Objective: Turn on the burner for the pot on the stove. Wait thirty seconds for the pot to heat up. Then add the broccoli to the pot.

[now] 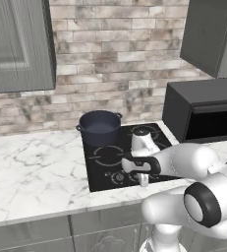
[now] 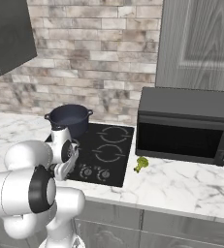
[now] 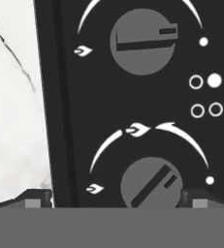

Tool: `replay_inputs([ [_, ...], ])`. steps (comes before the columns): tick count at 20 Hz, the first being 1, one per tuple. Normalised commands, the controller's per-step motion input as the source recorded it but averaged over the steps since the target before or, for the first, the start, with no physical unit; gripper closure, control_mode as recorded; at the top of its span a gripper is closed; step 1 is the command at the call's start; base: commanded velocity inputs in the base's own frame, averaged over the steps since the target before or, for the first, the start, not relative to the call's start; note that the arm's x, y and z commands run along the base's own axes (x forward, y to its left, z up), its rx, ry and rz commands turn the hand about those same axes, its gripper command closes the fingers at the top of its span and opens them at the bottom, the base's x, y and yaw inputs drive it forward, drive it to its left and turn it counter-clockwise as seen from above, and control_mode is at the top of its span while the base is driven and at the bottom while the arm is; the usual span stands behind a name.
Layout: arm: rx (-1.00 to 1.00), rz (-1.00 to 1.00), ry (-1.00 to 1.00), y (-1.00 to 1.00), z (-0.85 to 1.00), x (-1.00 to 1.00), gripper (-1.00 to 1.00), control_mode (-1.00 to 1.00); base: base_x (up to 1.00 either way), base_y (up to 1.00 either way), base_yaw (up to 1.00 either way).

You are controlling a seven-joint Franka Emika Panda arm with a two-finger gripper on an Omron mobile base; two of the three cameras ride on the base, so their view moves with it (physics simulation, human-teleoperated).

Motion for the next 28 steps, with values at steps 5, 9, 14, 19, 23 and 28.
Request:
replay_inputs([
  [5, 0.0, -0.05, -0.03, 0.08, 0.62, 0.0, -1.0, -1.0, 0.0, 0.0, 0.0],
  [9, 0.0, 0.0, 0.0, 0.0, 0.0, 0.0, -1.0, -1.0, 0.0, 0.0, 0.0],
  [14, 0.0, -0.01, -0.05, 0.0, 0.32, -0.01, -1.0, -1.0, 0.0, 0.0, 0.0],
  [19, 0.0, -0.04, -0.08, 0.03, 0.86, -0.01, -1.0, -1.0, 0.0, 0.0, 0.0],
  [23, 0.0, -0.06, -0.06, 0.0, 0.93, -0.01, -1.0, -1.0, 0.0, 0.0, 0.0],
  [28, 0.0, -0.14, -0.13, 0.01, 0.89, -0.28, -1.0, -1.0, 0.0, 0.0, 0.0],
])
